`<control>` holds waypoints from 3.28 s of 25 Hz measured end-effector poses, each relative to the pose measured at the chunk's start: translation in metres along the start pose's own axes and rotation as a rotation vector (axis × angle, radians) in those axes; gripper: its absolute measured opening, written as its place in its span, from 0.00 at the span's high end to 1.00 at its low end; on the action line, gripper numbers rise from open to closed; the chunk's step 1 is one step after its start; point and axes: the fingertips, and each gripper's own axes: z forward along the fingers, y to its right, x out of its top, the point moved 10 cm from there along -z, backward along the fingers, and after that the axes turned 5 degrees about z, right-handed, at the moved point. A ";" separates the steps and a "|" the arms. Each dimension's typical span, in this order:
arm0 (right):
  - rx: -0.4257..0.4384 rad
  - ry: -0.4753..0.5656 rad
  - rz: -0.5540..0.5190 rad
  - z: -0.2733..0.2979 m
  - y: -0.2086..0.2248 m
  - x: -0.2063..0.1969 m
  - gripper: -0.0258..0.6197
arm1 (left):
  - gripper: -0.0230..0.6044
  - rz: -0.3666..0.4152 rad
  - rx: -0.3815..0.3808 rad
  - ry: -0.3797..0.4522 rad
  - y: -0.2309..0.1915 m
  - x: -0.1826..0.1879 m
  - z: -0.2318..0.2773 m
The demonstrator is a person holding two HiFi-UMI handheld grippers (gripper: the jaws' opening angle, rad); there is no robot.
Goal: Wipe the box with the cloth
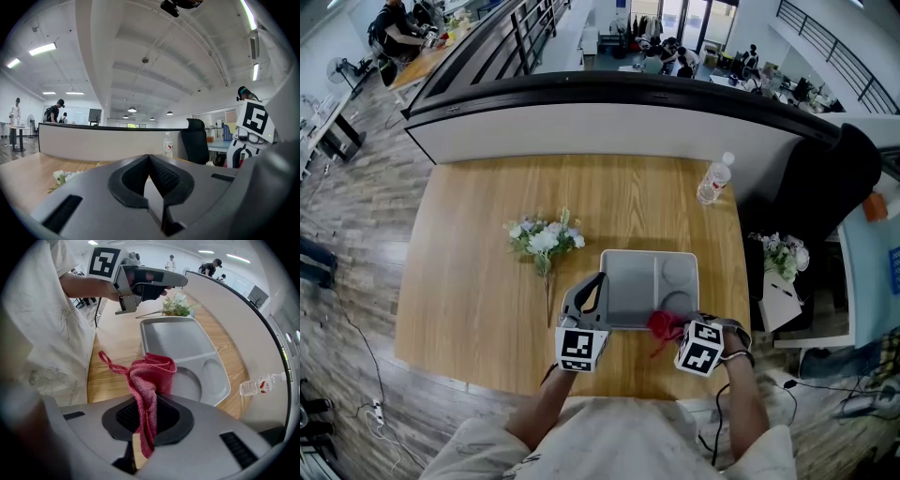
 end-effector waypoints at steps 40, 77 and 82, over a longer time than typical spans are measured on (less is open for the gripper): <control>-0.445 0.149 -0.190 -0.069 0.052 0.068 0.86 | 0.94 -0.022 0.059 0.013 -0.020 0.001 -0.009; -0.406 0.169 -0.131 0.041 0.104 0.100 0.86 | 0.94 -0.038 0.138 -0.065 -0.046 -0.019 -0.014; -0.381 0.160 -0.141 0.041 0.104 0.100 0.86 | 0.94 -0.040 0.125 -0.065 -0.042 -0.018 -0.013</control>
